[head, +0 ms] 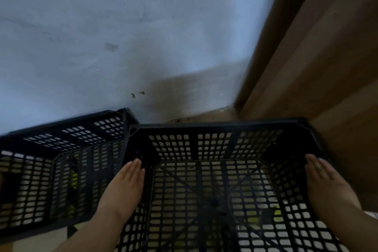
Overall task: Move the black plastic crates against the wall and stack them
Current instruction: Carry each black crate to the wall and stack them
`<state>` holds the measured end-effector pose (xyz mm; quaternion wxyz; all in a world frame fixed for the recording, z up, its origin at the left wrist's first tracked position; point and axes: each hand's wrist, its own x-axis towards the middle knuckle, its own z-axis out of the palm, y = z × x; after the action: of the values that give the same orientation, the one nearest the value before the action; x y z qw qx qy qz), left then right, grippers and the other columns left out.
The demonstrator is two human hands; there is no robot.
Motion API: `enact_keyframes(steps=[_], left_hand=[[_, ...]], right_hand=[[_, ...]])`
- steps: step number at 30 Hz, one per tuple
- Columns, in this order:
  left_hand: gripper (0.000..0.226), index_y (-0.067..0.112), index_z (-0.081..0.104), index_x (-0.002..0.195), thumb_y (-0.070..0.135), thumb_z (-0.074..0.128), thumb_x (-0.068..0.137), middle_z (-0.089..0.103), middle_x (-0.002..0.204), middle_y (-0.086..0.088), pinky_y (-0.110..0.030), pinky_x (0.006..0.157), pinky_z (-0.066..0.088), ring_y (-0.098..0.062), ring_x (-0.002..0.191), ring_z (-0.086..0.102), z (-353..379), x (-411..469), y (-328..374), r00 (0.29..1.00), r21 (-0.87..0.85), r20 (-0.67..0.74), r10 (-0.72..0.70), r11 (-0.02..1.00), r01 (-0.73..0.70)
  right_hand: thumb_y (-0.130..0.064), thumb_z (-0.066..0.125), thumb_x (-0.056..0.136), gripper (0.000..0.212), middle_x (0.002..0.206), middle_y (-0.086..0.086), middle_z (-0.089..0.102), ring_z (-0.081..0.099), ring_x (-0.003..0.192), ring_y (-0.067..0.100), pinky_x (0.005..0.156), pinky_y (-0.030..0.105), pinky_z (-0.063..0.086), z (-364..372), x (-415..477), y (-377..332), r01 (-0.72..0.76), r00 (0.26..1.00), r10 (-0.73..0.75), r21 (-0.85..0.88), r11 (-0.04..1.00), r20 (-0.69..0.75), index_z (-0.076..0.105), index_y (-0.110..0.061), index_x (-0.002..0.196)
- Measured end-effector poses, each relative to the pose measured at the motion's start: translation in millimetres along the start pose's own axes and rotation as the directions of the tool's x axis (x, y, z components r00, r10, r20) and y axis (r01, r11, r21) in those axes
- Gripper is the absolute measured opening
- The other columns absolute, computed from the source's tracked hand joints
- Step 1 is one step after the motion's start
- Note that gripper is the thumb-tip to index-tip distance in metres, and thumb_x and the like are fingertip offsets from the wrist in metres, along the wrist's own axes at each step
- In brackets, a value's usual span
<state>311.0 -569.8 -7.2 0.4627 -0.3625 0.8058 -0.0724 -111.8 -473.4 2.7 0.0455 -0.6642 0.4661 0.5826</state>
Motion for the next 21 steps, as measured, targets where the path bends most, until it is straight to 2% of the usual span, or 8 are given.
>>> enact_keyframes(steps=[1,2,6,7,11,14,19,21], left_hand=[[0.056,-0.002,-0.015,0.143,0.02,0.015,0.101,-0.016,0.156,-0.022,-0.045,0.115,-0.012,-0.034,0.144,-0.015,1.0,11.0,-5.7,1.0,-0.008,0.011,0.0,1.0,0.0],[0.056,-0.002,-0.015,0.143,0.019,0.015,0.101,-0.016,0.156,-0.022,-0.045,0.115,-0.012,-0.034,0.144,-0.015,3.6,22.9,-10.9,1.0,-0.014,0.026,-0.002,1.0,0.003],[0.055,-0.002,-0.014,0.143,0.014,0.014,0.1,-0.016,0.155,-0.022,-0.044,0.114,-0.012,-0.034,0.144,-0.015,11.0,73.7,-26.8,0.998,-0.055,0.055,-0.044,0.997,0.047],[0.055,-0.002,-0.014,0.143,0.014,0.014,0.1,-0.016,0.155,-0.022,-0.044,0.114,-0.012,-0.033,0.144,-0.015,11.7,85.8,-30.2,0.997,-0.069,0.059,-0.057,0.996,0.061],[0.054,-0.002,-0.015,0.143,0.013,0.013,0.099,-0.016,0.156,-0.022,-0.042,0.114,-0.013,-0.031,0.144,-0.015,16.7,128.3,-42.3,0.992,-0.11,0.063,-0.112,0.987,0.119],[0.055,-0.003,-0.017,0.142,0.013,0.014,0.099,-0.017,0.155,-0.023,-0.042,0.115,-0.012,-0.033,0.144,-0.016,24.3,158.3,-50.8,0.987,-0.101,0.056,-0.15,0.983,0.155],[0.054,-0.002,-0.017,0.143,0.013,0.01,0.099,-0.02,0.154,-0.023,-0.042,0.112,-0.016,-0.033,0.143,-0.018,31.8,190.5,-55.3,0.974,-0.085,0.066,-0.215,0.972,0.22],[0.054,-0.001,-0.019,0.142,0.013,0.011,0.099,-0.021,0.154,-0.023,-0.043,0.105,-0.024,-0.034,0.143,-0.019,36.9,197.1,-50.9,0.973,-0.072,0.058,-0.224,0.971,0.228]], right_hand=[[-0.023,0.01,0.097,0.057,0.153,0.022,-0.022,-0.025,0.141,0.037,0.052,0.043,-0.047,-2.7,14.8,3.1,-0.026,0.999,0.023,0.065,0.998,0.048,-0.009,0.001,0.144],[-0.025,0.013,0.097,0.058,0.154,0.022,-0.02,-0.025,0.141,0.037,0.055,0.043,-0.047,-12.8,28.8,10.7,-0.069,0.997,0.067,0.069,0.995,0.026,-0.009,0.002,0.144],[-0.034,0.027,0.097,0.071,0.154,0.023,-0.02,-0.025,0.14,0.039,0.083,0.047,-0.036,-39.1,93.5,35.6,-0.142,0.989,0.142,0.004,0.99,-0.027,-0.011,0.004,0.143],[-0.033,0.026,0.097,0.07,0.154,0.024,-0.021,-0.025,0.14,0.038,0.085,0.047,-0.037,-44.0,107.6,42.0,-0.139,0.99,0.139,0.005,0.99,-0.039,-0.013,0.004,0.142],[-0.022,0.012,0.097,0.058,0.149,0.026,-0.028,-0.025,0.141,0.038,0.061,0.043,-0.047,-66.4,161.5,61.7,-0.126,0.991,0.128,0.037,0.991,-0.043,-0.024,0.005,0.133],[-0.021,0.009,0.097,0.054,0.135,0.022,-0.036,-0.023,0.142,0.037,0.06,0.043,-0.048,-81.9,201.4,70.7,-0.178,0.981,0.181,0.045,0.983,-0.074,-0.026,0.005,0.13],[-0.02,0.005,0.097,0.055,0.152,0.024,-0.023,-0.022,0.143,0.034,0.064,0.04,-0.048,-101.8,247.9,78.2,-0.245,0.959,0.248,0.038,0.969,-0.138,-0.02,0.007,0.137],[-0.019,0.004,0.096,0.053,0.154,0.023,-0.022,-0.024,0.142,0.034,0.066,0.041,-0.047,-103.1,261.2,75.1,-0.263,0.955,0.268,0.054,0.963,-0.127,-0.023,0.007,0.134]])
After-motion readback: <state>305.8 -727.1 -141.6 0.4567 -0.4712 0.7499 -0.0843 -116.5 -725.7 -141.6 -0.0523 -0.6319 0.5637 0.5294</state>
